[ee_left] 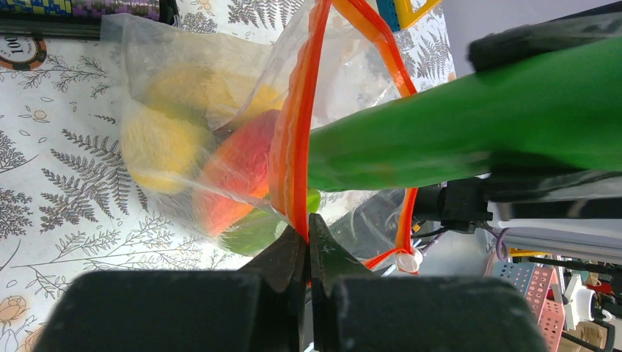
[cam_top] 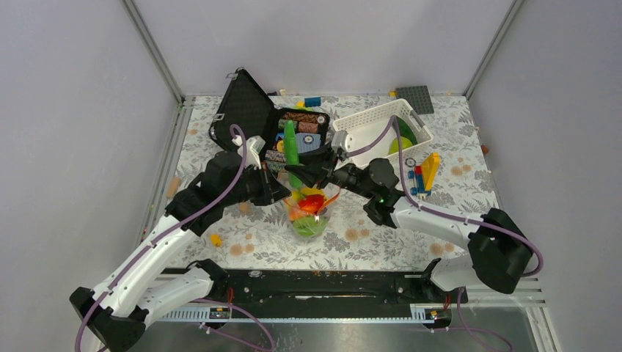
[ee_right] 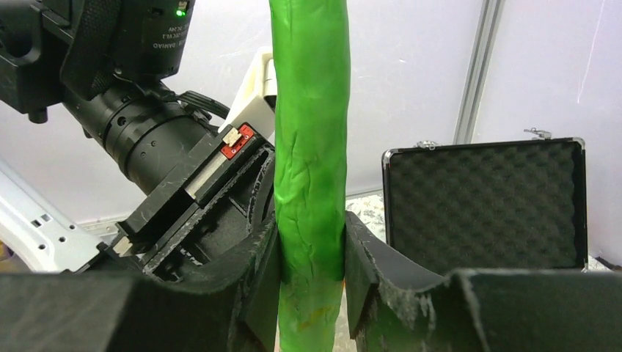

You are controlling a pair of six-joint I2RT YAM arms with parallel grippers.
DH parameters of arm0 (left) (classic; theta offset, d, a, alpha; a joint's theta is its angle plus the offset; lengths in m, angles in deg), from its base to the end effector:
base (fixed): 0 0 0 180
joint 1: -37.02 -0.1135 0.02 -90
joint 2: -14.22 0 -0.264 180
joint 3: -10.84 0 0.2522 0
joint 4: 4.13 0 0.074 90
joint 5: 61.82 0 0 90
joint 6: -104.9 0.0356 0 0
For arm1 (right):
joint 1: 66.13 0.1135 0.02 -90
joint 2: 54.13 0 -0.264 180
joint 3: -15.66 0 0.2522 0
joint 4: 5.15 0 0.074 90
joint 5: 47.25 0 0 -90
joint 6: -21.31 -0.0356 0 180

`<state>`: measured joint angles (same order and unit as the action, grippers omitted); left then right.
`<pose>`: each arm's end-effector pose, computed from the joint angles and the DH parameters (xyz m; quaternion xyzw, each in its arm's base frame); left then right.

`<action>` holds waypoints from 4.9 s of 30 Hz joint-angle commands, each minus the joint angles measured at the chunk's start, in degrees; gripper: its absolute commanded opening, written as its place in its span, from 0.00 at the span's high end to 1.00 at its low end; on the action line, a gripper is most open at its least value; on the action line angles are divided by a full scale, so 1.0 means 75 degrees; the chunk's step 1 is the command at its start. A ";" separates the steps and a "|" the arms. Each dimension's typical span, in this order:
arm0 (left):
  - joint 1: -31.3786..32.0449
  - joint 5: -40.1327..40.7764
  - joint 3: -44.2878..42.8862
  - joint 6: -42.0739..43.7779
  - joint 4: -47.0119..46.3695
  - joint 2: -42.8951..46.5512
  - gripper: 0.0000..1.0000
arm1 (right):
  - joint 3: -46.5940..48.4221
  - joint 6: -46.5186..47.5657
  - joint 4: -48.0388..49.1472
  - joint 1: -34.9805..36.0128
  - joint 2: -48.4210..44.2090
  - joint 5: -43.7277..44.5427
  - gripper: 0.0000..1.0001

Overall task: Place the food in the zip-top bag and seal the zipper
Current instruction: Place the fake vegetable in the zipper food storage bag, then pick up the fake vegetable from the bin.

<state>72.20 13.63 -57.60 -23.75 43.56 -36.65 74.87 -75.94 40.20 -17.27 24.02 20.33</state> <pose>0.1482 -0.1154 0.3400 0.0371 0.8611 -0.3851 0.3299 0.1872 0.2349 0.3376 -0.3380 0.4244 0.4825 0.6876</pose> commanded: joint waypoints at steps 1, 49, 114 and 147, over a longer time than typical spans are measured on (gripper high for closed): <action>-0.0028 -0.0146 0.0035 -0.0061 -0.0493 0.0259 1.00 | -0.0036 0.0527 0.1493 0.0247 0.0373 0.0518 0.82; -0.0027 -0.0236 0.0060 -0.0049 -0.0515 0.0253 1.00 | 0.0954 0.1457 -0.2623 0.0551 -0.0308 -0.0545 0.39; -0.0027 -0.0304 0.0129 0.0163 -0.0666 0.0537 1.00 | 0.1770 -0.0405 -0.8569 0.0574 -0.1709 0.1869 0.25; -0.0027 -0.0074 0.0587 0.0649 -0.0805 0.0939 1.00 | 0.8109 0.4544 -1.2360 -0.3812 0.4609 0.6258 0.00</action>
<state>72.13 12.60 -53.60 -20.34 41.90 -30.44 130.15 -59.20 -47.79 -44.13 55.58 62.50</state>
